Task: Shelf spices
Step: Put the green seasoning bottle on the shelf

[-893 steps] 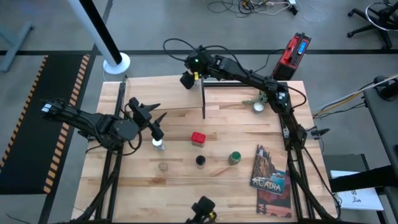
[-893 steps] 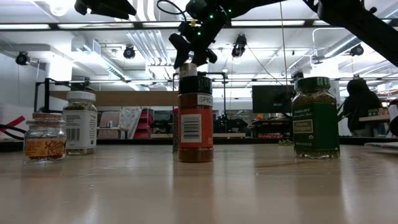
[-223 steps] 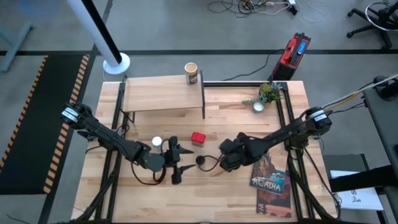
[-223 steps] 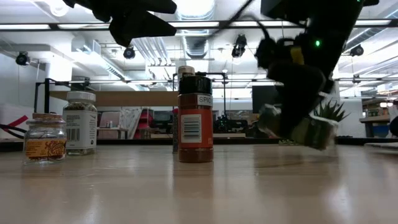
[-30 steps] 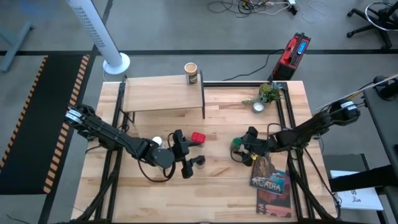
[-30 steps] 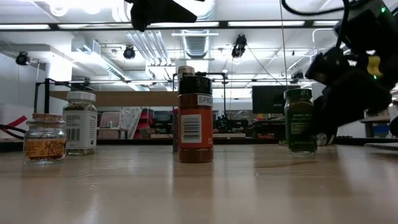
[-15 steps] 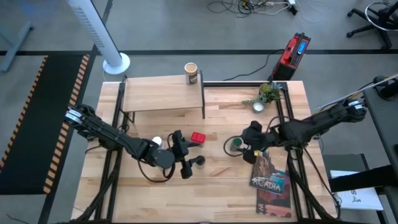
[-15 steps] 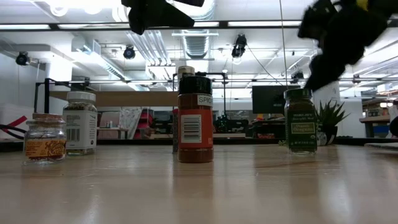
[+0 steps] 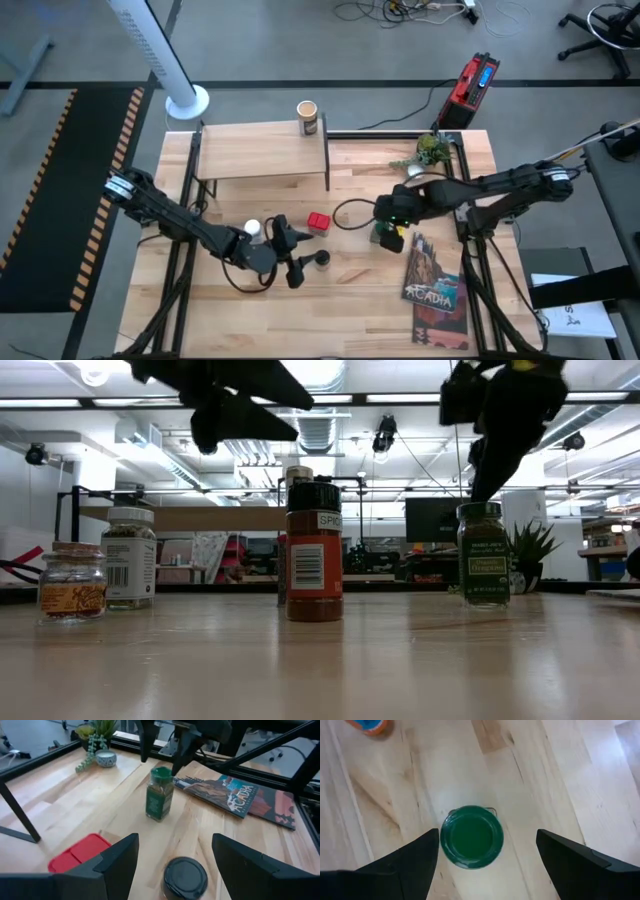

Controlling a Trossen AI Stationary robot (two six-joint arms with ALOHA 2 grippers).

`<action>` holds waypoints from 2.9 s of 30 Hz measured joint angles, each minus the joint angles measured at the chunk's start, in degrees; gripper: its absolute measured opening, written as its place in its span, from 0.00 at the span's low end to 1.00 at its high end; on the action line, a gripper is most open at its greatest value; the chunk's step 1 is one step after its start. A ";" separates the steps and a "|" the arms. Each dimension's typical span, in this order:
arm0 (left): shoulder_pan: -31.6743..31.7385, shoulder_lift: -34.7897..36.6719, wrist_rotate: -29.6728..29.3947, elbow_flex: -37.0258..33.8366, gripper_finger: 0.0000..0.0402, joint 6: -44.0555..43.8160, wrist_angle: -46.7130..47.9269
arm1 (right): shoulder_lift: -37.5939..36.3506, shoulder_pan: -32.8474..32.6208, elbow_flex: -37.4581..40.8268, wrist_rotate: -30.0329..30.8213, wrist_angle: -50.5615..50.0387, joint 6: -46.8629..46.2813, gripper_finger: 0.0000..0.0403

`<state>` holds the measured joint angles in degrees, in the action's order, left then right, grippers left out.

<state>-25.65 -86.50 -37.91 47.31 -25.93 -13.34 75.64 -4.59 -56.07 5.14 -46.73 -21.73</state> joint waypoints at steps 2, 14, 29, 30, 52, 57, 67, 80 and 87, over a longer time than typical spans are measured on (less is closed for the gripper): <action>-0.28 0.00 0.02 -1.14 0.60 -0.12 -1.63 | 1.46 0.53 -1.58 -1.34 -0.17 0.92 0.77; -0.78 0.00 4.15 -2.89 0.60 -0.11 -3.83 | 13.98 2.87 -8.40 -7.18 -6.88 6.98 0.77; -1.55 0.00 4.52 -2.89 0.60 -0.11 -3.77 | 22.85 4.27 -8.26 -7.33 -6.74 9.45 0.74; -1.55 0.00 4.52 -2.89 0.60 -0.11 -3.77 | 22.86 4.27 -8.26 -7.41 -6.61 9.62 0.73; -1.77 0.00 5.12 -2.89 0.60 -0.58 -3.68 | 22.34 4.23 -11.75 -10.24 -8.99 9.87 0.45; -2.60 0.00 5.30 -2.89 0.60 -0.71 -4.67 | 22.31 3.96 -19.44 -10.24 -12.70 13.69 0.45; -3.19 0.00 8.61 -2.89 0.60 1.42 -10.87 | 22.65 6.13 -37.66 -10.09 -17.18 23.29 0.45; -3.19 0.02 13.59 -2.89 0.60 1.45 -15.30 | 25.24 12.20 -51.31 -10.00 -19.60 29.24 0.45; -3.19 0.17 14.10 -2.89 0.60 1.60 -16.30 | 36.79 13.89 -67.22 -9.46 -27.46 35.58 0.45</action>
<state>-28.84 -86.33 -23.81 44.42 -24.33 -29.63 112.42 9.30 -123.29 -4.32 -74.19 13.85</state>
